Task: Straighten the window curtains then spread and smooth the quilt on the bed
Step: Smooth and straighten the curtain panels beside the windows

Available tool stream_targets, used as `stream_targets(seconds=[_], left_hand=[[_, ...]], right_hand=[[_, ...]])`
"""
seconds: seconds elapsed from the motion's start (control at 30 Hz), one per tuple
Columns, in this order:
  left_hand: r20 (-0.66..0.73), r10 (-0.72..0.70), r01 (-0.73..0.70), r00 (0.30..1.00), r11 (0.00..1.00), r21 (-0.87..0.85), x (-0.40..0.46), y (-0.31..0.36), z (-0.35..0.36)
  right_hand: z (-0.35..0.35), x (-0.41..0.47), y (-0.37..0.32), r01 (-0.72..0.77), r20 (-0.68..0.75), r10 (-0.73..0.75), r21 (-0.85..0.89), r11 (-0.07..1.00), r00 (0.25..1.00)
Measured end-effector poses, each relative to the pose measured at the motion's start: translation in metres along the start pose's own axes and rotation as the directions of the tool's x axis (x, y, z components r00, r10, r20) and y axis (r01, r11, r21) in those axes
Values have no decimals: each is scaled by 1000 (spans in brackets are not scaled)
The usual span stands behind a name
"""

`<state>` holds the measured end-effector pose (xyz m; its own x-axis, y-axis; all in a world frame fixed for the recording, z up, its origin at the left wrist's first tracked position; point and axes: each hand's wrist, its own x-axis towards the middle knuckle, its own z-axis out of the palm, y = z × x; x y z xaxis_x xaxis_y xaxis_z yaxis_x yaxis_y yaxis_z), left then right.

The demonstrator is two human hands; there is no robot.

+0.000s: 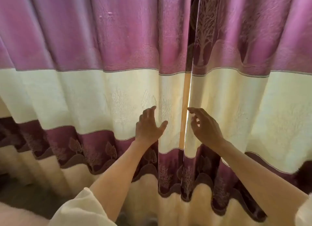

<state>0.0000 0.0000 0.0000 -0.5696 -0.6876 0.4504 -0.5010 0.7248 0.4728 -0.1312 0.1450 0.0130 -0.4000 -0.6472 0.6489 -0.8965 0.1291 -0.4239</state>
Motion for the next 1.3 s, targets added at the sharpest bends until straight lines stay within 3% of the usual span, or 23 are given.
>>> stream_targets(seconds=[0.13, 0.2, 0.27, 0.33, 0.4, 0.47, 0.63, 0.8, 0.93, 1.03, 1.17, 1.23, 1.3], left_hand=[[89, -123, 128, 988, 990, -57, 56, -1, 32], [63, -141, 141, 988, 990, 1, 77, -1, 48], [-155, -64, 80, 986, 992, 98, 95, -11, 55], [-340, 122, -17, 932, 955, 298, 109, -29, 51], [-384, 250, -38, 889, 874, 484, 123, -60, 43], [-402, 251, 18, 880, 830, 557, 143, -101, 26], [-498, 158, 144, 853, 845, 515, 198, -196, -30], [-554, -38, 262, 832, 906, 331, 236, -262, -68], [-550, -44, 267, 834, 905, 332, 260, -309, -93], [-624, -48, 355, 780, 855, 378, 279, -341, -114], [-675, -3, 440, 737, 761, 477, 295, -387, -144], [-675, 24, 484, 738, 677, 554, 299, -415, -161], [-680, 6, 530, 733, 622, 577, 304, -437, -174]], right_hand=[[25, 36, 17, 74, -67, -73, 9, 997, 995], [40, 53, 19, 116, -109, -113, 28, 993, 988], [57, 72, 17, 163, -154, -160, 5, 987, 975], [76, 93, 15, 145, -171, -141, 6, 989, 975], [95, 117, 13, 116, -172, -113, 10, 993, 979], [122, 147, 7, 108, -144, -106, 3, 994, 984], [209, 229, -44, 220, -24, -219, 131, 967, 975], [289, 287, -100, 262, 2, -275, 300, 917, 961], [342, 327, -133, 304, 67, -344, 329, 894, 937], [379, 360, -158, 346, 86, -401, 363, 865, 912], [426, 390, -196, 435, -80, -429, 250, 865, 900], [454, 397, -213, 413, -173, -389, 133, 901, 905], [474, 401, -225, 383, -247, -338, 164, 909, 908]])
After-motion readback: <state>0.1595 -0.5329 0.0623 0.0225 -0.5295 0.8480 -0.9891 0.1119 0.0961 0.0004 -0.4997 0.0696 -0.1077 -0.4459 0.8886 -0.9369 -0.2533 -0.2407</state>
